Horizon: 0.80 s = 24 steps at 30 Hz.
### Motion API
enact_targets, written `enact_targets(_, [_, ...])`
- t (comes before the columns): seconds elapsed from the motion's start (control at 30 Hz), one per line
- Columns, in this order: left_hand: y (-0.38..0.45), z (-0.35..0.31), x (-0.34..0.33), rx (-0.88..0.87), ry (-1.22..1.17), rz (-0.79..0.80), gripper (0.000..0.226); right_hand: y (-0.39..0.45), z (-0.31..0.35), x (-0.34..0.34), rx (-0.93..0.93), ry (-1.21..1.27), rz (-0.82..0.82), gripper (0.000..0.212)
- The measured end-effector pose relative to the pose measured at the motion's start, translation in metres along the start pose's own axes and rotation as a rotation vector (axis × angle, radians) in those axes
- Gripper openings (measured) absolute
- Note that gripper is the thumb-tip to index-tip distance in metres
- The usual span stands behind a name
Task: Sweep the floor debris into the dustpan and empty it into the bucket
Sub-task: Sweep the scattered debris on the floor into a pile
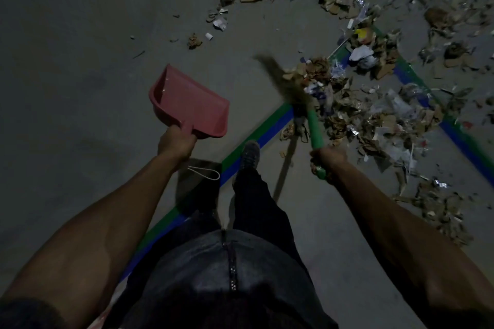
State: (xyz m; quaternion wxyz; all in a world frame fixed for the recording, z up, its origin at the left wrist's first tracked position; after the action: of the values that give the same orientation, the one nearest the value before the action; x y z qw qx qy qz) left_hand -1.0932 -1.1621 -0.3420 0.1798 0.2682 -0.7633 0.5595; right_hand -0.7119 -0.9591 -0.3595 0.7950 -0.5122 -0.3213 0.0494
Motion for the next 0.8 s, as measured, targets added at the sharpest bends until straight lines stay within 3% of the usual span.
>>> enact_targets(0.13, [0.005, -0.002, -0.002, 0.007, 0.012, -0.004, 0.041, 0.024, 0.044, 0.014, 0.049, 0.120, -0.082, 0.017])
enact_targets(0.23, [0.007, -0.005, 0.000, 0.011, 0.027, 0.000, 0.042, 0.018, 0.074, 0.008, 0.116, 0.211, -0.102, 0.035])
enact_targets(0.37, [0.011, -0.006, 0.013, 0.030, -0.023, -0.004, 0.046, -0.026, 0.099, -0.026, 0.165, 0.295, 0.026, 0.013])
enact_targets(0.47, [0.012, -0.004, 0.035, 0.050, -0.054, -0.043, 0.048, -0.072, 0.110, -0.061, 0.203, 0.310, 0.182, 0.011])
enact_targets(0.7, [0.028, 0.026, 0.095, 0.144, -0.152, -0.103, 0.043, -0.146, 0.126, -0.144, 0.368, -0.065, 0.306, 0.052])
enact_targets(0.8, [0.048, 0.046, 0.124, 0.155, -0.113, -0.106, 0.038, -0.161, 0.138, -0.188, 0.517, -0.317, 0.320, 0.057])
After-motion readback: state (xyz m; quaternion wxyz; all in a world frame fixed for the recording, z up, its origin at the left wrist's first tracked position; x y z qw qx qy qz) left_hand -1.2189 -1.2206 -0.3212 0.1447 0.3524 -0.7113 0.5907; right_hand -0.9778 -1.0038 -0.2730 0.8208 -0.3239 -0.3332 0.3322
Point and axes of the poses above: each hand's wrist, its own y-axis towards the middle knuckle, its own x-axis out of the back of the hand, z = x × y, the point moved 9 cm from there along y, towards the middle knuckle, and after that the axes turned 1 degree about y, right-handed, at the moved point
